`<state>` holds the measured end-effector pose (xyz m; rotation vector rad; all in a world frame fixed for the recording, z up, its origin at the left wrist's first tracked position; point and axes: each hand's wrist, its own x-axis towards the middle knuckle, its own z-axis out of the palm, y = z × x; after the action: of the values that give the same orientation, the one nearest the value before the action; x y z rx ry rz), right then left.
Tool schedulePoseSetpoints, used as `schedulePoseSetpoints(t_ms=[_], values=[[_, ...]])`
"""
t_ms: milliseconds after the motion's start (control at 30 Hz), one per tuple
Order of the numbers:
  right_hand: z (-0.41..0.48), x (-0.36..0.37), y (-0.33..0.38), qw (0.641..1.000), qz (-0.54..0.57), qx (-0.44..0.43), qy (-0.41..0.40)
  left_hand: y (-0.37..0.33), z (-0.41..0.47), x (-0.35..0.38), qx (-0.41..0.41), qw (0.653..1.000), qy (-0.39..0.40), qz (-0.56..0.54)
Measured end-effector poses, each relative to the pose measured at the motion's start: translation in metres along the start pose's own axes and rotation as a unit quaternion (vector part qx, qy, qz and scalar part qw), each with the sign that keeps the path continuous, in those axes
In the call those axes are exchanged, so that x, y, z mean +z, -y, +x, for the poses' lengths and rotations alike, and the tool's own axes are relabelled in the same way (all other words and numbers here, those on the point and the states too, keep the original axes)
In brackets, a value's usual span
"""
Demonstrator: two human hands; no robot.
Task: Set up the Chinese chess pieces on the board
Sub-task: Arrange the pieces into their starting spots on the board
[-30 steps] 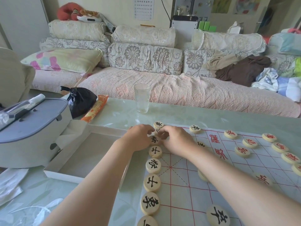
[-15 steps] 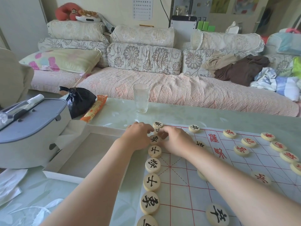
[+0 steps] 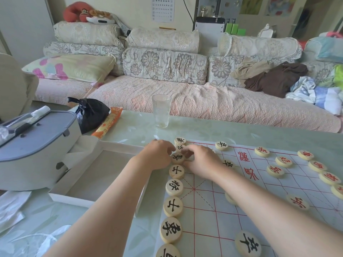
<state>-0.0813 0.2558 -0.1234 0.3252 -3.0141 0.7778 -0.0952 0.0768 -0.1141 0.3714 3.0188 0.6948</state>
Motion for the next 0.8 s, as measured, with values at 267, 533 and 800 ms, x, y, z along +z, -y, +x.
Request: schedulePoseSetpoints(t_ms=[267,533,800], values=[[-0.0003,0.0012,0.0012,1.000,-0.020,0.008,-0.012,-0.0010,-0.0011,0.0011,-0.014,0.998,0.019,-0.057],[-0.0008,0.0006,0.0011,1.000,-0.008,0.000,0.006,0.0015,0.0009,0.0058,-0.004,1.000,-0.002,-0.003],[0.0004,-0.0030,-0.0016,1.000,0.002,-0.005,-0.005,0.0027,0.0015,0.0037,-0.003,1.000,-0.007,-0.022]])
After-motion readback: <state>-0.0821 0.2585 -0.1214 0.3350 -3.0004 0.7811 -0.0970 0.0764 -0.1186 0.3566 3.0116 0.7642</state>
